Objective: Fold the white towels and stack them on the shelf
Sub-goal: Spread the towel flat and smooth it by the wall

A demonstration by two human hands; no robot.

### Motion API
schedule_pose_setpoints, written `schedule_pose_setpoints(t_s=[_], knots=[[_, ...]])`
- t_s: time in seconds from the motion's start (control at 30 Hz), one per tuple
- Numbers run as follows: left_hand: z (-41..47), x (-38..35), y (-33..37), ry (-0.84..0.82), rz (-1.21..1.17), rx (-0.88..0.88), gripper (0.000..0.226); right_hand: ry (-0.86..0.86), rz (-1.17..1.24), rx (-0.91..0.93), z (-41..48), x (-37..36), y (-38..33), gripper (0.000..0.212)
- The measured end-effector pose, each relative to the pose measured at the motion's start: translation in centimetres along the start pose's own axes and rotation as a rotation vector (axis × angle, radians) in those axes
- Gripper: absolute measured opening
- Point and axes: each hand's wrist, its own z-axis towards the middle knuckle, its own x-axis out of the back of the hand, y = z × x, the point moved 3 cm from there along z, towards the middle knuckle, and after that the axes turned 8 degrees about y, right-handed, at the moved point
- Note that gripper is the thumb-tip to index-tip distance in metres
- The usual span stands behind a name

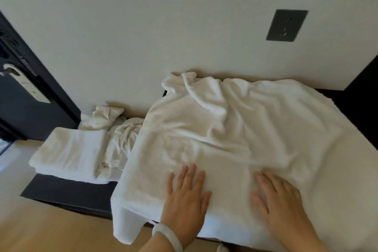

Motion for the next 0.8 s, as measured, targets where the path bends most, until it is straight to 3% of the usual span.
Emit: schedule_pose_setpoints(t_s=[0.13,0.3,0.37,0.43,0.5,0.6,0.7,0.8], knots=[[5.9,0.7,-2.2,0.049,0.032,0.041,0.063,-0.094,-0.042,0.088,6.1,-1.0,0.2,0.052],[8.5,-1.7,-4.1,-0.025,0.046,0.106,0.063,-0.195,-0.111,0.026,7.9,-3.5,2.1,0.067],[7.1,-2.2,-3.9,-0.007,0.036,0.093,0.063,-0.153,-0.097,0.06,6.1,-2.8,2.1,0.084],[5.3,-2.3,-3.1,-0.012,0.033,0.09,0.065,-0.115,-0.049,0.092,4.5,-1.6,2.2,0.087],[3.9,-1.6,-2.0,-0.039,0.049,0.091,0.066,-0.091,-0.043,0.108,4.4,-0.7,2.5,0.084],[4.5,0.1,-1.8,0.044,-0.002,0.143,0.061,0.073,0.028,0.129,7.8,0.1,2.4,0.063],[8.2,0.6,-4.1,0.101,0.034,0.227,0.064,-0.074,0.082,0.261,12.7,-1.0,0.0,0.059],[10.2,-0.1,-6.3,0.038,0.072,0.296,0.061,-0.24,-0.013,0.314,16.3,-4.1,-0.3,0.065]])
